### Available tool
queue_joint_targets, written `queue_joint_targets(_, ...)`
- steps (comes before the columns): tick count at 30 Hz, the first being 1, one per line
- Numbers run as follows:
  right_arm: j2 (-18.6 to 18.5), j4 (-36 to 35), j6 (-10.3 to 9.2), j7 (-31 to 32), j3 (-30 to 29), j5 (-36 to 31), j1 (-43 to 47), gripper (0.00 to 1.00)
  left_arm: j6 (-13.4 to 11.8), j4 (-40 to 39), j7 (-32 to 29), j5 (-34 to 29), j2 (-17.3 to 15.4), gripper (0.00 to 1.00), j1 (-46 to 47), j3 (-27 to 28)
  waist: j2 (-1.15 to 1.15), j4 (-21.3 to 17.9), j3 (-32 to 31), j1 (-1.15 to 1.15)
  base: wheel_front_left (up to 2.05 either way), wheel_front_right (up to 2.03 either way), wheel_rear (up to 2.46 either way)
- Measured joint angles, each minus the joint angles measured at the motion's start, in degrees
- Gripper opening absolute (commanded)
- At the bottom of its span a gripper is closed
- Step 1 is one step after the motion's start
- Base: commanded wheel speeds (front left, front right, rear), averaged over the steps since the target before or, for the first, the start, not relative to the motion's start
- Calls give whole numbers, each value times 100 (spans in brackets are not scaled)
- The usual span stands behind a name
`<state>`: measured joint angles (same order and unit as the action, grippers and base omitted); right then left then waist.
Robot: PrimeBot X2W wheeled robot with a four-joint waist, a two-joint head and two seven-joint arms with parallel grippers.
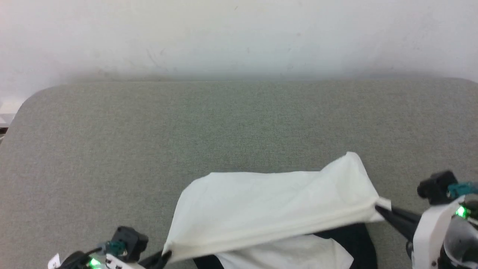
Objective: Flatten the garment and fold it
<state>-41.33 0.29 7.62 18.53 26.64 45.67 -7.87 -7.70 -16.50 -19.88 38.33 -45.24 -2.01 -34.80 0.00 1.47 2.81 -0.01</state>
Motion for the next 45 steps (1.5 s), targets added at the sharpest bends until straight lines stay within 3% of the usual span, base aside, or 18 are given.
queue_joint_targets(6, -146, -558, -1, 1068, -347, 276, 771, 0, 59, -55, -444, 174, -160, 0, -209, -233, 0, -22, 64, 1, 0, 0, 0)
queue_joint_targets(13, -26, -720, -2, 2103, -542, 423, 1289, 0, 297, 324, -527, 115, 31, 0, -177, -546, 0, -8, 189, 1, 0, 0, 0)
queue_joint_targets(25, 234, -397, -2, 2363, -339, 59, 1320, 0, 768, 1245, -332, -108, 543, 0, 204, -969, 0, 79, 356, 2, 0, 0, 0)
queue_joint_targets(26, 246, -383, -2, 2301, -324, 26, 1300, 50, 775, 1305, -275, -113, 579, 35, 220, -980, 0, 79, 347, 2, 0, 0, 0)
queue_joint_targets(27, 250, -378, -3, 2236, -314, -4, 1265, 100, 798, 1362, -219, -132, 606, 100, 235, -983, 0, 79, 334, 2, 0, 0, 0)
queue_joint_targets(36, 242, -822, -5, 2028, -759, 356, 1017, 100, 759, 1396, 772, -142, 782, 100, 434, -500, 0, 74, 40, 1, 0, 0, 0)
queue_joint_targets(40, 375, -1140, -8, 1931, -1193, 365, 956, 100, 470, 1334, 1305, -71, 895, 100, 482, -87, 0, 63, -109, 1, 0, 0, 0)
queue_joint_targets(45, 867, -1269, -8, 1183, -1647, -186, 817, 100, -51, 1403, 2403, 36, 1280, 100, 491, 570, 0, 53, -216, 1, 0, 0, 0)
